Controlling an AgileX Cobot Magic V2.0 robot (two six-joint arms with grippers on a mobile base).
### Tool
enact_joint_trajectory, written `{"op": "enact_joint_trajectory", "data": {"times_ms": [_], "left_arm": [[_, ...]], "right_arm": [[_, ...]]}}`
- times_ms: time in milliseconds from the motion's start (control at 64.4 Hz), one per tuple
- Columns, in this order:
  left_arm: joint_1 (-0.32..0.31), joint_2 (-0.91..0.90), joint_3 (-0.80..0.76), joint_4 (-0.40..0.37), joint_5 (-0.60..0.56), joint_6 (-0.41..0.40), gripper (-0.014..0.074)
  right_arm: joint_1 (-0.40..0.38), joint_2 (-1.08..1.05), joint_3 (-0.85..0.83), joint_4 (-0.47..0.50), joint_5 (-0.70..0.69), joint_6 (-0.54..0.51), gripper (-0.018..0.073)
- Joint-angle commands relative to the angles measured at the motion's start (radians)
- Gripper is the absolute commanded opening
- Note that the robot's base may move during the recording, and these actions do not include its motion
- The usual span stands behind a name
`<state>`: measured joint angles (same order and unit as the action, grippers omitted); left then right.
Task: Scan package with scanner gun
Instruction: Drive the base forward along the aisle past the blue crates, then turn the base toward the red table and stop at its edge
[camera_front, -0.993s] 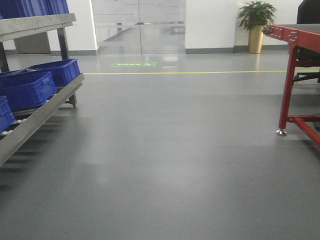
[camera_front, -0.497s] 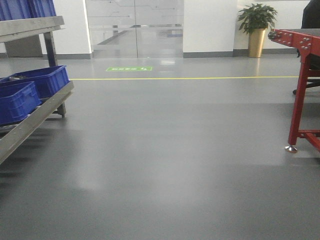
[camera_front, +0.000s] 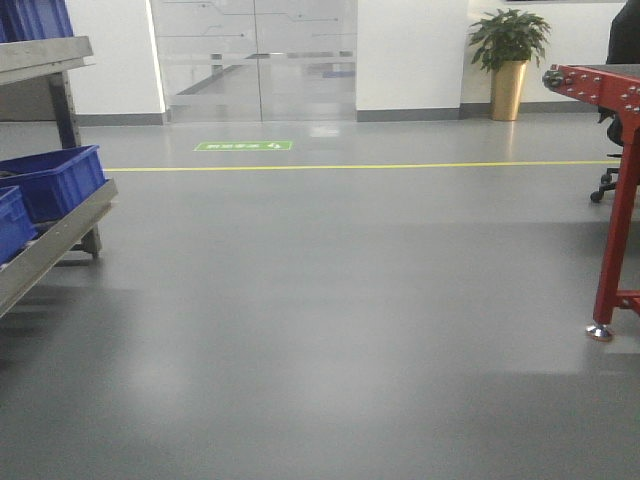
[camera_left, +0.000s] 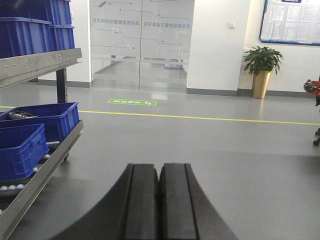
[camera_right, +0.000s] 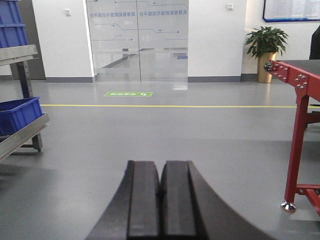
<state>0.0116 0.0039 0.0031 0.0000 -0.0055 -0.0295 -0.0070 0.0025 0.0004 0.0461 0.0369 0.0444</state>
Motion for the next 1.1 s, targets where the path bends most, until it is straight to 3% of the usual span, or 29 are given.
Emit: {"op": "enact_joint_trajectory", "data": {"times_ms": [0, 1087], "left_arm": [[0.005, -0.004, -0.003, 0.006, -0.02, -0.002, -0.0111], [0.005, -0.004, -0.003, 0.006, -0.02, -0.002, -0.0111]], "right_arm": [[0.002, -0.003, 0.0, -0.008, -0.014, -0.001, -0.0169], [0.002, -0.003, 0.0, -0.008, -0.014, -0.001, -0.0169]]}}
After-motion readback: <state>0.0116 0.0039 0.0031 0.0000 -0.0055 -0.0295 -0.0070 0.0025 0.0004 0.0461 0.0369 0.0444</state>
